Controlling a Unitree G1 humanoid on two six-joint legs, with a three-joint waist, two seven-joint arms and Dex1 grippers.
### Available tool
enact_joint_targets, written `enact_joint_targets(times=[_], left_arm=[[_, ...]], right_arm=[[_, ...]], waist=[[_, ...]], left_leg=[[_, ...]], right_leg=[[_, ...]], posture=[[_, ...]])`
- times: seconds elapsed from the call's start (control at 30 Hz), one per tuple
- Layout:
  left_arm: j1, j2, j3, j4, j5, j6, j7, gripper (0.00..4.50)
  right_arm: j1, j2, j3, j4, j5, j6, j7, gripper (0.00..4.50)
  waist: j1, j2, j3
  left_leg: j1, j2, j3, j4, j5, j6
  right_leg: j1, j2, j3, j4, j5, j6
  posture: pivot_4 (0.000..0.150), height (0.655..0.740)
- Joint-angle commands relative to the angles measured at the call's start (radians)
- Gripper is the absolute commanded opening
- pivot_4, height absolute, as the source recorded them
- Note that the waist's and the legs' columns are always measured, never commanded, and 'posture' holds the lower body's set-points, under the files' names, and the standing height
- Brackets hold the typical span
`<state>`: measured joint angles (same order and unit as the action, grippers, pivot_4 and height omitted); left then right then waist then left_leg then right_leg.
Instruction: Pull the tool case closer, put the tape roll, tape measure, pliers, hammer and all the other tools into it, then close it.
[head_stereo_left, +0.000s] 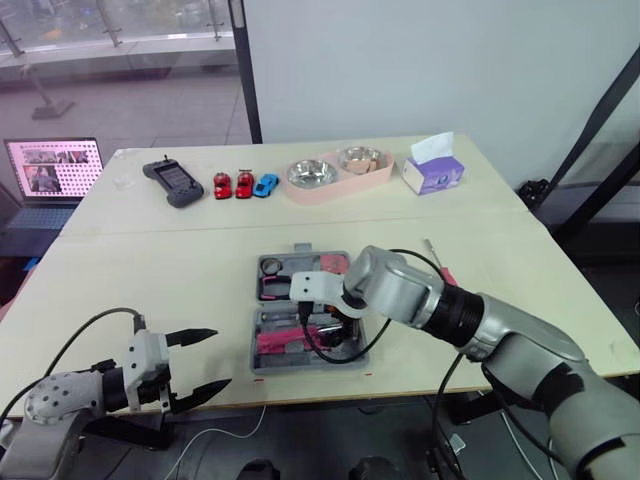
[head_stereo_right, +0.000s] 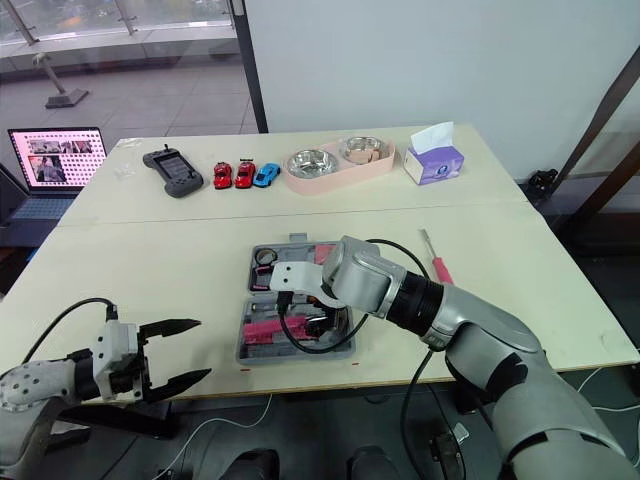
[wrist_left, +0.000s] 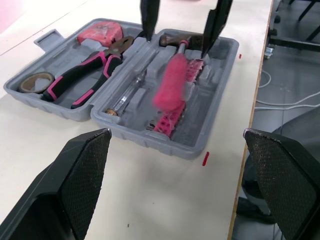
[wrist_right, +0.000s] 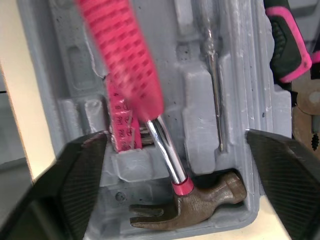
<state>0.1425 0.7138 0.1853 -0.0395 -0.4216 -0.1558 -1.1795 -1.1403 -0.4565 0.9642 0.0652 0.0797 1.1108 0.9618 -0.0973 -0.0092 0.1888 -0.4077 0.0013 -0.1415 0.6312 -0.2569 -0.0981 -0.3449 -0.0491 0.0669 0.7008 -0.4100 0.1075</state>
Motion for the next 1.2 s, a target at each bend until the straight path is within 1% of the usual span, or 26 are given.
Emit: enact_joint_targets(times=[0.03, 0.17, 0.23, 0.3, 0.37, 0.4, 0.47, 0.57, 0.63, 0.67, 0.7, 0.83, 1.0, 1.2], left_arm=[[-0.001, 0.0, 0.004, -0.019, -0.006, 0.001, 0.004, 4.5], [-0.005, 0.003, 0.003, -0.021, -0.008, 0.005, 0.008, 4.5], [-0.008, 0.005, 0.004, -0.022, -0.01, 0.01, 0.009, 4.5], [-0.011, 0.007, 0.006, -0.025, -0.013, 0.018, 0.009, 4.5], [-0.018, 0.009, 0.006, -0.027, -0.014, 0.028, 0.01, 4.5], [-0.022, 0.009, 0.006, -0.028, -0.015, 0.032, 0.011, 4.5], [-0.029, 0.01, 0.005, -0.029, -0.016, 0.041, 0.012, 4.5], [-0.039, 0.011, 0.005, -0.032, -0.016, 0.054, 0.012, 4.5], [-0.044, 0.012, 0.006, -0.03, -0.016, 0.059, 0.011, 4.5], [-0.047, 0.012, 0.007, -0.03, -0.015, 0.061, 0.011, 4.5], [-0.049, 0.011, 0.007, -0.03, -0.015, 0.063, 0.011, 4.5], [-0.053, 0.01, 0.008, -0.042, -0.017, 0.076, 0.018, 4.5], [-0.053, 0.01, 0.011, -0.046, -0.017, 0.081, 0.017, 4.5], [-0.053, 0.01, 0.011, -0.047, -0.017, 0.082, 0.018, 4.5]], right_arm=[[-0.007, 0.008, -0.072, -0.022, -0.008, -0.001, -0.003, 4.44], [0.008, 0.007, -0.141, -0.045, 0.003, 0.019, -0.024, 4.44], [0.039, -0.015, -0.183, -0.094, 0.009, 0.036, -0.037, 4.44], [0.099, -0.012, -0.267, -0.158, 0.034, 0.05, -0.066, 4.44], [0.201, 0.027, -0.384, -0.229, 0.05, 0.05, -0.142, 3.91], [0.245, 0.033, -0.414, -0.267, 0.056, 0.037, -0.16, 3.72], [0.323, 0.048, -0.454, -0.332, 0.066, -0.026, -0.186, 2.72], [0.437, 0.12, -0.529, -0.378, 0.09, -0.115, -0.25, 1.15], [0.482, 0.12, -0.512, -0.381, 0.066, -0.165, -0.273, 0.17], [0.503, 0.121, -0.501, -0.377, 0.053, -0.192, -0.285, 0.08], [0.517, 0.122, -0.494, -0.374, 0.045, -0.213, -0.294, 0.08], [0.58, 0.206, -0.507, -0.298, 0.007, -0.297, -0.407, 0.08], [0.606, 0.21, -0.488, -0.26, -0.031, -0.345, -0.43, 0.08], [0.611, 0.216, -0.491, -0.254, -0.043, -0.357, -0.426, 0.08]], waist=[[0.0, 0.0, 0.0], [0.001, 0.0, 0.0], [0.002, 0.0, 0.0], [0.003, 0.0, 0.0], [0.003, 0.0, 0.0], [0.003, 0.0, 0.0], [0.003, 0.0, 0.0], [0.001, 0.0, 0.0], [0.0, 0.0, 0.0], [0.001, 0.0, 0.0], [0.001, 0.0, 0.0], [0.002, 0.0, 0.0], [0.003, 0.0, 0.0], [0.002, 0.0, 0.0]], left_leg=[[0.0, 0.0, 0.0, 0.0, 0.0, 0.0], [0.0, 0.0, 0.0, 0.0, 0.0, 0.0], [0.0, 0.0, 0.0, 0.0, 0.0, 0.0], [0.0, 0.0, 0.0, 0.0, 0.0, 0.0], [0.0, 0.0, 0.0, 0.0, 0.0, 0.0], [0.0, 0.0, 0.0, 0.0, 0.0, 0.0], [0.0, 0.0, 0.0, 0.0, 0.0, 0.0], [0.0, 0.0, 0.0, 0.0, 0.0, 0.0], [0.0, 0.0, 0.0, 0.0, 0.0, 0.0], [0.0, 0.0, 0.0, 0.0, 0.0, 0.0], [0.0, 0.0, 0.0, 0.0, 0.0, 0.0], [0.0, 0.0, 0.0, 0.0, 0.0, 0.0], [0.001, 0.0, 0.0, 0.0, 0.001, -0.001], [0.001, 0.0, 0.0, 0.0, 0.002, -0.003]], right_leg=[[0.0, 0.0, 0.0, 0.0, 0.0, 0.0], [0.0, 0.0, 0.0, 0.0, 0.0, 0.0], [0.0, 0.0, 0.0, 0.0, 0.0, 0.0], [0.0, 0.0, 0.0, 0.0, 0.0, 0.0], [0.001, 0.0, 0.0, -0.001, 0.0, 0.0], [0.001, 0.0, -0.001, -0.001, 0.0, 0.0], [0.001, 0.0, -0.001, -0.001, 0.0, 0.0], [0.002, 0.0, -0.001, -0.001, 0.0, 0.0], [0.001, 0.0, -0.001, -0.001, 0.0, 0.0], [0.001, 0.001, -0.001, -0.001, 0.0, 0.0], [0.002, 0.0, -0.001, -0.001, 0.0, 0.0], [0.002, 0.0, -0.001, -0.001, 0.0, 0.0], [0.002, 0.0, -0.001, -0.001, 0.0, 0.0], [0.002, 0.0, -0.001, -0.001, 0.0, 0.0]], posture=[[0.15, 0.74], [0.15, 0.74], [0.15, 0.74], [0.15, 0.74], [0.15, 0.74], [0.15, 0.74], [0.15, 0.74], [0.15, 0.74], [0.15, 0.74], [0.15, 0.74], [0.15, 0.74], [0.15, 0.74], [0.15, 0.74], [0.15, 0.74]])
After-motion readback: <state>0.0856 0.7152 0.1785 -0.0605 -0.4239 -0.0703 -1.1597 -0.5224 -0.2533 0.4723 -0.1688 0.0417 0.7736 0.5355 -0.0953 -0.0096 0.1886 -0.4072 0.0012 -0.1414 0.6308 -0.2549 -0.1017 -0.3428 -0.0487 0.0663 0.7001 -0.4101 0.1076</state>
